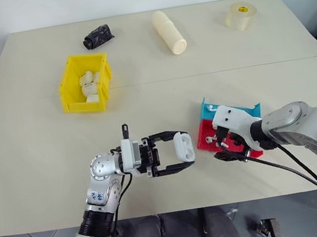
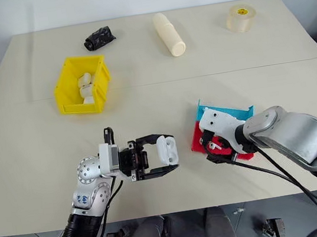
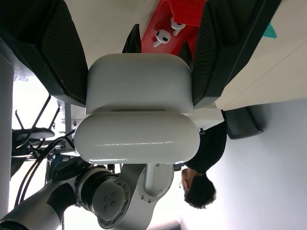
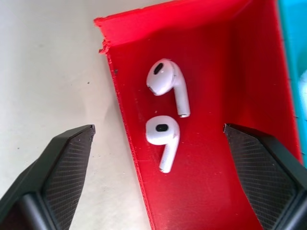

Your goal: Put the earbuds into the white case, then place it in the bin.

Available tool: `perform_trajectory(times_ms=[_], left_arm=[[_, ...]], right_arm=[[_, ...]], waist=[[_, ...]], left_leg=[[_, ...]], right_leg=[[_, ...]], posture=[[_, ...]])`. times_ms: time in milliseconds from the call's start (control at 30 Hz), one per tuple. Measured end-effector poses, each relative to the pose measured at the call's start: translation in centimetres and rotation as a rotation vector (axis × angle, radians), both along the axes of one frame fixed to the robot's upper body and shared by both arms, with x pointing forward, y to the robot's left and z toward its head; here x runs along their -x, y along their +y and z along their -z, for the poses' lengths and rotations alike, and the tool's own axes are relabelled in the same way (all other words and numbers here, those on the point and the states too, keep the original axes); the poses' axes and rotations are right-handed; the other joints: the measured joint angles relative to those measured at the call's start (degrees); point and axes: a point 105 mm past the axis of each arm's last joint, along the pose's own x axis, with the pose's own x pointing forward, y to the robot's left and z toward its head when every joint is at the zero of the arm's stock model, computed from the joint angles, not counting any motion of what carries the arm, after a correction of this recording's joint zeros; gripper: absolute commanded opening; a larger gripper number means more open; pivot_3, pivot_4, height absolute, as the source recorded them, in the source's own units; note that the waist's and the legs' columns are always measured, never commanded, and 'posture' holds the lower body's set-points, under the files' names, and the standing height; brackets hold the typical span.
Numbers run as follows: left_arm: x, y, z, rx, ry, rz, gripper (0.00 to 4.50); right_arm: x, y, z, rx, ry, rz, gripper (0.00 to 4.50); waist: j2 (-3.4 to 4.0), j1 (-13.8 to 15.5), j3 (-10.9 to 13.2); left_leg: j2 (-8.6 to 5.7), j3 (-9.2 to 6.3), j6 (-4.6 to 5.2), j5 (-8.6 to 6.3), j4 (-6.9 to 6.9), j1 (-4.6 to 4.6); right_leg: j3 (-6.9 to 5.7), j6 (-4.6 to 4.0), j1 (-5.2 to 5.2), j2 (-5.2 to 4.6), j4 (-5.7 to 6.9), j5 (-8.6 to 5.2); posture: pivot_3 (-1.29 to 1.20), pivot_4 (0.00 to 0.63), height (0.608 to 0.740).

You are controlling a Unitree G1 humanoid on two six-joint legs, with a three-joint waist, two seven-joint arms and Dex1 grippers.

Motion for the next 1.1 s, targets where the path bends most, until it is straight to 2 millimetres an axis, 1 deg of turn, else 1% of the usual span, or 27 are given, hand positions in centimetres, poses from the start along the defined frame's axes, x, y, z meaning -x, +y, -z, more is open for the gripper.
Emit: perform_trajectory(times_ms=[100,233,733,933,1100], left_arm=[[-0.1,0.0,0.0,0.002,0.003,-0.005,2.8],[-0.1,0.0,-0.1,0.004,0.006,-0.012,2.8],[-0.1,0.1,0.0,0.001,0.017,-0.019,2.8],[0.0,0.1,0.0,-0.001,0.016,-0.017,2.8],[0.0,0.0,-0.1,-0.001,0.016,-0.016,2.8]], right_arm=[[-0.4,0.2,-0.2,0.0,-0.013,0.0,2.88],[-0.2,0.4,0.0,0.007,0.005,-0.02,1.5],[-0.5,0.7,-0.1,0.037,-0.015,-0.049,1.5],[-0.4,-0.1,-0.1,0.074,-0.018,-0.061,1.5],[-0.3,-0.3,-0.1,0.09,-0.016,-0.077,1.5]], waist=[[0.0,0.0,0.0],[0.0,-0.01,0.0],[0.0,-0.02,0.0],[0.0,0.05,0.0],[0.0,0.01,0.0]], left_leg=[[0.01,0.0,0.0,0.0,-0.01,0.0],[0.0,0.0,0.0,0.0,-0.01,0.0],[0.0,0.0,-0.01,-0.01,-0.03,-0.01],[-0.01,0.0,0.02,-0.02,-0.03,-0.03],[0.0,0.0,0.02,-0.03,-0.05,-0.03]], right_leg=[[0.0,0.0,-0.01,0.0,0.0,0.0],[0.0,0.0,-0.01,0.0,-0.01,0.0],[0.0,0.0,-0.02,0.0,-0.03,0.0],[0.0,0.0,-0.02,0.0,-0.08,0.0],[-0.01,0.01,-0.02,0.0,-0.1,0.0]], posture=[[0.0,0.15,0.74],[0.0,0.15,0.74],[0.0,0.15,0.74],[0.0,0.15,0.74],[0.0,0.15,0.74]])
